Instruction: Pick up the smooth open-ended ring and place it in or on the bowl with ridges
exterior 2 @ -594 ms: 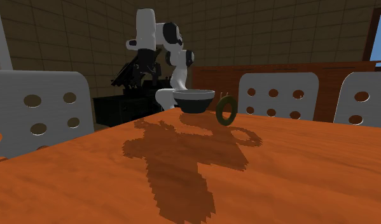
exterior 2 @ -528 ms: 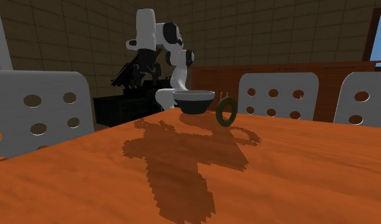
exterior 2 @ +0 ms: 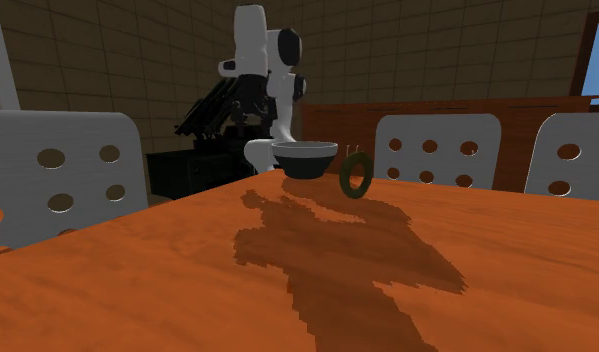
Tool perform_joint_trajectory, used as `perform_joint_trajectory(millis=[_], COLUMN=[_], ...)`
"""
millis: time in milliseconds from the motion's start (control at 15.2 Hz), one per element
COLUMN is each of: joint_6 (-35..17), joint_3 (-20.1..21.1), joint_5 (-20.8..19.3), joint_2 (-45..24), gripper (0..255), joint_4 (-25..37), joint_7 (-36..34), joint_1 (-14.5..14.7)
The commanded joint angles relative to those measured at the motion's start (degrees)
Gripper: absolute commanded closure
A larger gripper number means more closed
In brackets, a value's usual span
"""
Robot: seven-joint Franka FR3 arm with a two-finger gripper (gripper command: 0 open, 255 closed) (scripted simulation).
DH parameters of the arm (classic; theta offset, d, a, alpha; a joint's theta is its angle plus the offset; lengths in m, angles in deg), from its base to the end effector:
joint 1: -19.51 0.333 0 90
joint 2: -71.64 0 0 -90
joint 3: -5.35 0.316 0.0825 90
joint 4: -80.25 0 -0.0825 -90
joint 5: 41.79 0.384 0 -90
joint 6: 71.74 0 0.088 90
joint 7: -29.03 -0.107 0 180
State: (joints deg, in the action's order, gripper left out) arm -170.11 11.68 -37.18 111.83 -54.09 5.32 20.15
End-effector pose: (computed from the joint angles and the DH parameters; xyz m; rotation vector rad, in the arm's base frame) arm 0.3405 0.0579 0.5800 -3.0726 0.5029 -0.1033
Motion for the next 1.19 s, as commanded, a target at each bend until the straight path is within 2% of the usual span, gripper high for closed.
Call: perform_joint_trajectory(millis=[0, 594, 1122], joint_6=[-0.16, -0.87, 0.23], joint_3=[2.65, 12.75, 19.99], joint_5=[1.63, 4.88, 1.79], joint_2=[-2.78, -18.50, -36.65], gripper=[0, 0, 0], joint_4=[2.11, 15.60, 33.23], joint_7=[-4.32, -22.20, -38.97], joint_1=[0.33, 0.42, 1.21])
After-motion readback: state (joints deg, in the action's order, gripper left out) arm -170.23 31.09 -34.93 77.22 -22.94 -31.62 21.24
